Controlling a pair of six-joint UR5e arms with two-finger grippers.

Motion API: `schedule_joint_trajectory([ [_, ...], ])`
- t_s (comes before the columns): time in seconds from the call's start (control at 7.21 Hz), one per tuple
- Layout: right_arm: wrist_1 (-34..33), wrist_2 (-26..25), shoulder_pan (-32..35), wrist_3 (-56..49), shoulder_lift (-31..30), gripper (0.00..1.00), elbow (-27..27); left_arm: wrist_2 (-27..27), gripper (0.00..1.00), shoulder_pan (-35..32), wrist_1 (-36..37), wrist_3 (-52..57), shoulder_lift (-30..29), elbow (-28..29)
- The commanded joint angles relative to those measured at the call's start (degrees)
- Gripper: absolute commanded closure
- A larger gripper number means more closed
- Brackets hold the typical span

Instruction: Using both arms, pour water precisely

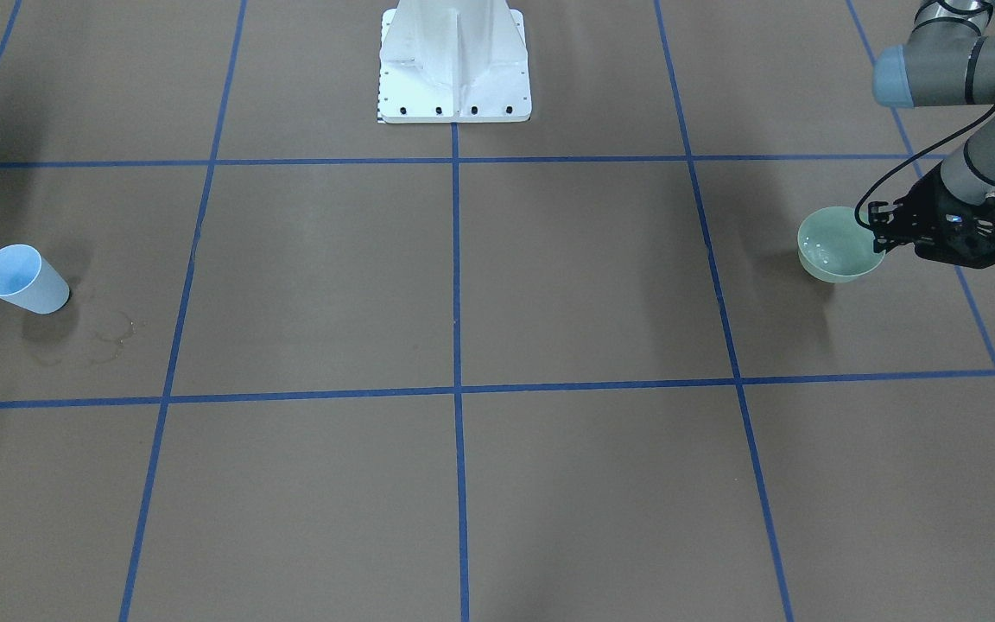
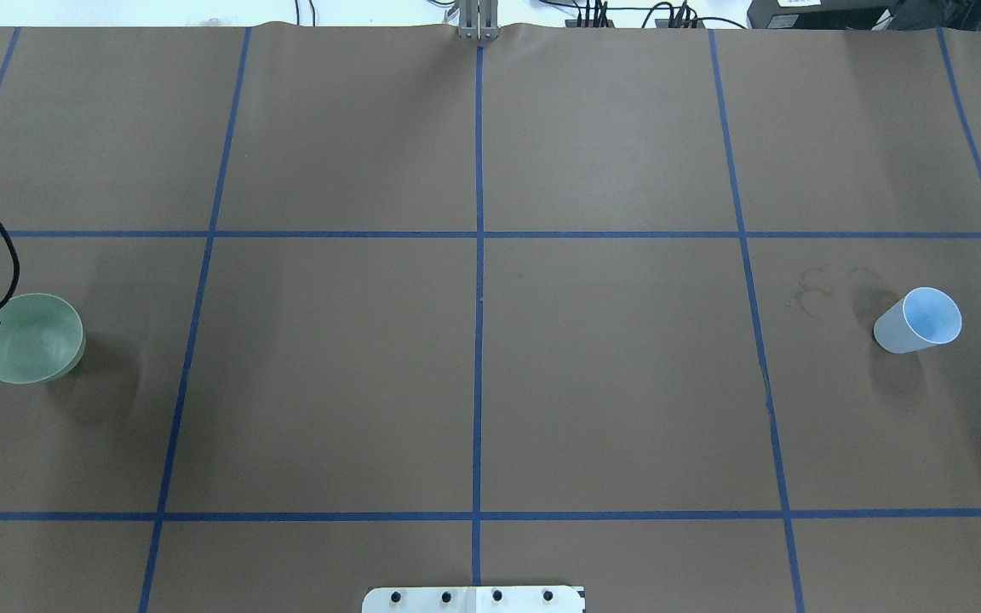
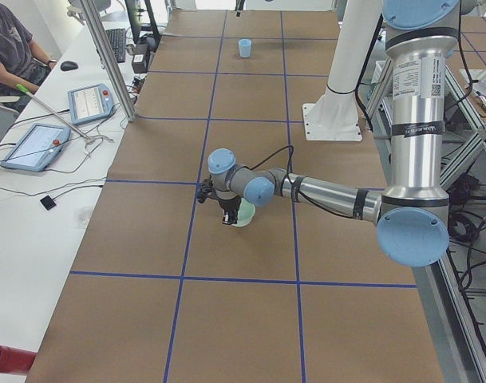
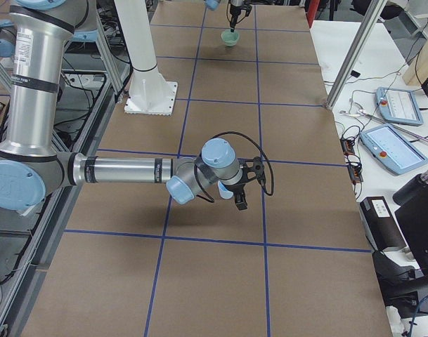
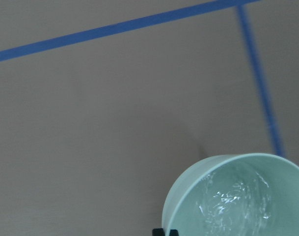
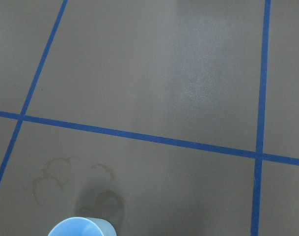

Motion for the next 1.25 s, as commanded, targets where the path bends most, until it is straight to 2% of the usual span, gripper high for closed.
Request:
schedule_joint_trajectory([
  [0.0, 0.0, -0.03, 0.01, 0.0, -0.05, 0.01, -0.03, 0.09, 1.0, -0.96, 0.08, 2.76, 0.04, 2.49],
  [0.14, 0.09, -0.03, 0.01, 0.0, -0.05, 0.01, 0.06, 0.18, 0.54, -2.45, 0.0, 4.77, 0.04, 3.54],
  [0.28, 0.0, -0.03, -0.08, 0.08, 0.03, 0.01, 0.15, 0.18, 0.01, -4.12, 0.08, 8.27, 0.04, 3.64],
  [0.42, -0.18, -0.03, -0.08, 0.0, 0.03, 0.01, 0.24, -0.34, 0.0, -6.83, 0.35, 8.57, 0.04, 3.2],
  [0.69, -1.75, 0.32, -0.17, 0.0, -0.23, 0.01, 0.32, -8.22, 0.0, -15.87, 0.96, 9.62, -0.48, 2.85],
  [0.83, -5.15, 1.19, -0.69, -0.09, -0.23, 0.01, 0.32, -8.35, 0.0, -17.48, 1.31, 10.59, -0.48, 1.28],
  [1.11, -14.19, 3.13, 0.26, -4.63, 1.87, 0.01, 0.41, -8.61, 0.0, -20.98, 10.84, 10.86, -1.01, -1.28],
])
